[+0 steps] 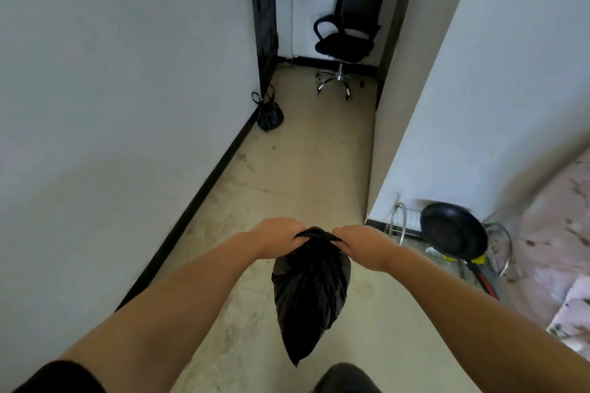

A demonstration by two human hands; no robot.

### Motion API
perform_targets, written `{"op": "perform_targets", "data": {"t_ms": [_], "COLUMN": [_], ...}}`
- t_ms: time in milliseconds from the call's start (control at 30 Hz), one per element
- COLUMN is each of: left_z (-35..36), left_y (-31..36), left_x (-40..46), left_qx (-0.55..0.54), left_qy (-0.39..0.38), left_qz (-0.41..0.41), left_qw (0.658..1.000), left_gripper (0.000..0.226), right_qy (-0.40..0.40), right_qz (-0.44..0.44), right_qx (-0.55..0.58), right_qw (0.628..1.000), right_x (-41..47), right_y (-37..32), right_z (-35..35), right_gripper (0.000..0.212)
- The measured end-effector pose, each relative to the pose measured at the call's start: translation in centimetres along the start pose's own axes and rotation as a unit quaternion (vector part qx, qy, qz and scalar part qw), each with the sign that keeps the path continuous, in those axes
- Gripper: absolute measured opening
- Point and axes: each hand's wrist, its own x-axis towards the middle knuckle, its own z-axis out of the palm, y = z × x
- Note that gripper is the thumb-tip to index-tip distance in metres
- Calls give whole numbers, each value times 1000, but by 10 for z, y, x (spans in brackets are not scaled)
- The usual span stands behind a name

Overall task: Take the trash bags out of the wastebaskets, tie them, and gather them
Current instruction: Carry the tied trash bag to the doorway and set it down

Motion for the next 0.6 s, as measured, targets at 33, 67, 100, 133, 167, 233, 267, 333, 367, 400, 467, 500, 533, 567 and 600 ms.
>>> {"op": "perform_targets", "data": {"t_ms": [33, 67, 100, 133, 167, 233, 267, 333, 367, 400, 467, 500, 533, 567, 600], "left_z": [-9, -18, -25, -32, -39, -53, -60, -78, -89, -101, -124, -134, -144, -153, -161], "left_y": [-13, -27, -41, -56, -70, -98, -112, -138, -151, -163, -189, -202, -215, -229, -245], "left_x": [16, 33, 51, 69, 87, 123, 143, 181, 198, 216, 248, 260, 272, 284, 297], "left_qx": [-5, -9, -15, -21, -26, -35, -40, -50, -54, -57, -66, -71, -74, -77, -78], "left_qy": [-1, -3, -4, -3, -2, 5, 9, 17, 20, 23, 26, 25, 24, 22, 19], "left_qz": [-3, -5, -8, -12, -17, -28, -34, -50, -58, -64, -78, -83, -88, -93, -98], "left_qw": [1000, 1000, 1000, 1000, 1000, 999, 999, 997, 997, 996, 994, 994, 993, 992, 992], "left_gripper": [20, 21, 21, 22, 22, 22, 22, 23, 24, 25, 27, 28, 28, 28, 28], "right_qy": [-1, -2, -4, -7, -10, -14, -20, -35, -43, -47, -49, -52, -55, -56, -55], "right_qz": [0, -1, -3, -6, -9, -14, -17, -23, -26, -32, -46, -52, -60, -67, -75], "right_qx": [2, 2, 0, -2, -3, -9, -14, -21, -23, -25, -21, -15, -9, -3, 6], "right_qw": [1000, 1000, 1000, 1000, 1000, 1000, 1000, 999, 999, 998, 997, 997, 997, 996, 996], "right_x": [20, 41, 62, 84, 105, 151, 176, 224, 248, 271, 316, 336, 356, 377, 398], "right_y": [9, 19, 29, 39, 50, 73, 86, 112, 124, 135, 152, 159, 165, 170, 175], "right_z": [-7, -14, -21, -28, -34, -49, -57, -77, -88, -100, -124, -134, -142, -150, -156], "right_gripper": [22, 23, 23, 23, 23, 23, 25, 29, 30, 29, 27, 28, 29, 30, 30]}}
